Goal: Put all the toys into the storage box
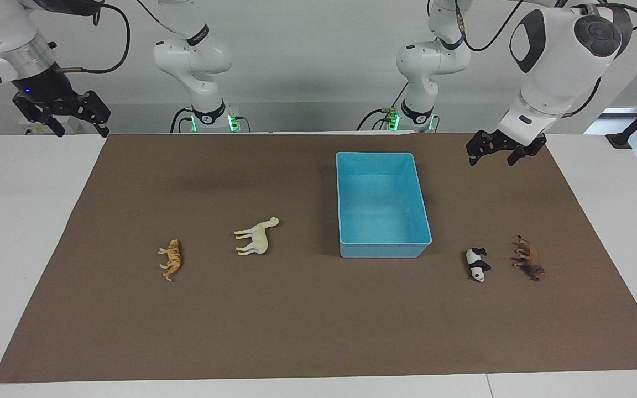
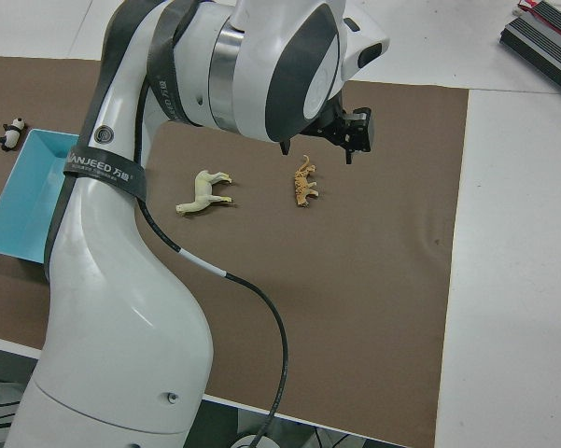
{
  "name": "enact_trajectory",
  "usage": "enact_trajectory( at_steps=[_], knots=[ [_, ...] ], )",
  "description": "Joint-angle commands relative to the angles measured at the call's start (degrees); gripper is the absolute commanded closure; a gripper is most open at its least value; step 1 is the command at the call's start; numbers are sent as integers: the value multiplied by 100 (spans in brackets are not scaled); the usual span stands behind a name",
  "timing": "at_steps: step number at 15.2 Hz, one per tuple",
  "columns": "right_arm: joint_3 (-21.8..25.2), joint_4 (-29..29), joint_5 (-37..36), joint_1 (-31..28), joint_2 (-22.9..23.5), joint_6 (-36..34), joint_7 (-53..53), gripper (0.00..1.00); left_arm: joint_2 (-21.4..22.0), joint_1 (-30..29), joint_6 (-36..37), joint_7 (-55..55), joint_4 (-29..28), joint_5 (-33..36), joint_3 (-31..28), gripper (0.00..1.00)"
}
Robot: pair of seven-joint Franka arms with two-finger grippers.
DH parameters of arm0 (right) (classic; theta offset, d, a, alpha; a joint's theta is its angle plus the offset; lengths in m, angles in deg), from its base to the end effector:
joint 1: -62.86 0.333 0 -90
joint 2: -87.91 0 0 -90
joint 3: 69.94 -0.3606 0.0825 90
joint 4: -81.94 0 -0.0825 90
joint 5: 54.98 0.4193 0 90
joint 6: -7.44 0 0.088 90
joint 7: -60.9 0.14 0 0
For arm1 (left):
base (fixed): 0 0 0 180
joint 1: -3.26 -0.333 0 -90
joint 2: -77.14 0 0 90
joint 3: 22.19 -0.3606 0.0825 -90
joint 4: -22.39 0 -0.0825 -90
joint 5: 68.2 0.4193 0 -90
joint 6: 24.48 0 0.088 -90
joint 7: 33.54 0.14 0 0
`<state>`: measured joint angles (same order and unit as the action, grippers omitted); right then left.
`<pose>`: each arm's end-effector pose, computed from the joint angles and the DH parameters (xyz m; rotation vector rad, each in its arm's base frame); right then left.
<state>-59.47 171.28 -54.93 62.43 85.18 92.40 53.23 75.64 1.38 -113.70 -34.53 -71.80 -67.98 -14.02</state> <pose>0.5525 -0.1090 0.6613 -3.1259 0.0875 0.0433 0.5855 -0.0630 0.5830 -3.1260 0.1452 0.1761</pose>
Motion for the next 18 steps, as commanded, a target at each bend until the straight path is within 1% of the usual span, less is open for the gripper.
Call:
enact_trajectory(
  at_steps=[1, 4, 7, 10, 11, 12, 14, 16, 18],
  knots=[
    [-19, 48, 109, -54, -86, -41, 73, 0, 159, -23, 9, 19, -152, -75, -18, 0],
    [-19, 57, 101, -54, -95, -41, 90, 0, 151, 21, -26, 46, -143, -57, -9, 0],
    [-19, 66, 83, -80, -95, -50, 46, 0, 159, -102, -17, 45, -152, -57, -18, 0],
    [-36, 302, 48, 7, -148, 300, 99, 0, 159, -102, -139, 37, -170, -57, -18, 0],
    [-62, 477, 48, 7, -218, 363, 108, 0, 142, -111, -410, 19, -187, -57, -27, 0],
    [-97, 748, 48, 25, -288, 459, 116, 0, 150, -146, -500, 45, -231, -57, -27, 0],
    [-185, 1433, 48, 217, -455, 1028, 204, 0, 46, -287, -588, 81, -240, -48, -27, 0],
    [-194, 1883, 48, 358, -403, 1538, 353, 0, -78, -296, -650, 98, -231, -48, -27, 0],
    [-194, 2261, 48, 473, -228, 2153, 433, 0, -235, -296, -930, 90, -231, -48, -27, 0]
  ],
)
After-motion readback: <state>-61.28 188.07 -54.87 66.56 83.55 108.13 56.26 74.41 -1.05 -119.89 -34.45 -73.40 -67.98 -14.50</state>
